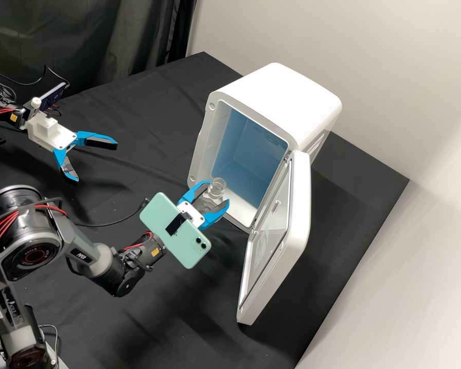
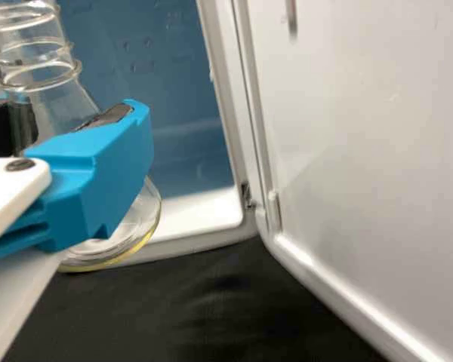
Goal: Place the flask in the incubator
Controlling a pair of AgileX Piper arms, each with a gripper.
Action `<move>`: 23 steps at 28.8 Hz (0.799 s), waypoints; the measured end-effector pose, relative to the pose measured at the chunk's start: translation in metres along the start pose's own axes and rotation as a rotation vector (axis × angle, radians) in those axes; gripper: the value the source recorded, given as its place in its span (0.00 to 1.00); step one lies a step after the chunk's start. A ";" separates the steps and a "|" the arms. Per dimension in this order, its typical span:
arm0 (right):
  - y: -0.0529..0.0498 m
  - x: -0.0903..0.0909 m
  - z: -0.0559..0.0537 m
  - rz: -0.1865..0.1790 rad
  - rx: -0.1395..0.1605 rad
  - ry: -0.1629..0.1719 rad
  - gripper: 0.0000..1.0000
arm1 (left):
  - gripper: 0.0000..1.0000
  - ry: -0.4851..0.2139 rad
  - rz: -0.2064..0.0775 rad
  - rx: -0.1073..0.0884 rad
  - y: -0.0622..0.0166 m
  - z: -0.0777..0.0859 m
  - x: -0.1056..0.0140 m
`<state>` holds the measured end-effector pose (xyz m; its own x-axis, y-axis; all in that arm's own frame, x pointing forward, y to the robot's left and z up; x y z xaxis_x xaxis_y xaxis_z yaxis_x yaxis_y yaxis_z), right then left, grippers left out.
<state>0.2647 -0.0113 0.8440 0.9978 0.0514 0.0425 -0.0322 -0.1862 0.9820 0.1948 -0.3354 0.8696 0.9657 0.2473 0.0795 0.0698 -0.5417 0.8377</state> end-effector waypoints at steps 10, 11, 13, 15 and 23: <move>0.005 0.050 -0.011 0.095 -0.011 0.041 0.00 | 1.00 0.000 0.000 0.000 0.0000 0.000 0.000; 0.005 0.054 -0.013 0.096 -0.017 0.040 0.00 | 1.00 0.000 0.000 0.000 0.0000 0.000 0.000; 0.001 0.064 -0.015 0.091 -0.027 0.035 0.00 | 1.00 0.002 -0.003 -0.003 -0.0008 0.000 0.000; -0.006 0.074 -0.019 0.075 -0.034 0.031 0.00 | 1.00 0.000 -0.010 -0.008 -0.0027 0.000 0.001; -0.033 0.102 -0.027 -0.001 -0.095 0.016 0.00 | 1.00 0.007 -0.013 -0.021 -0.0044 0.001 0.005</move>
<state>0.3659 0.0261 0.8212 0.9967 0.0678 0.0441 -0.0378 -0.0923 0.9950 0.1995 -0.3322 0.8660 0.9629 0.2601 0.0720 0.0773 -0.5213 0.8499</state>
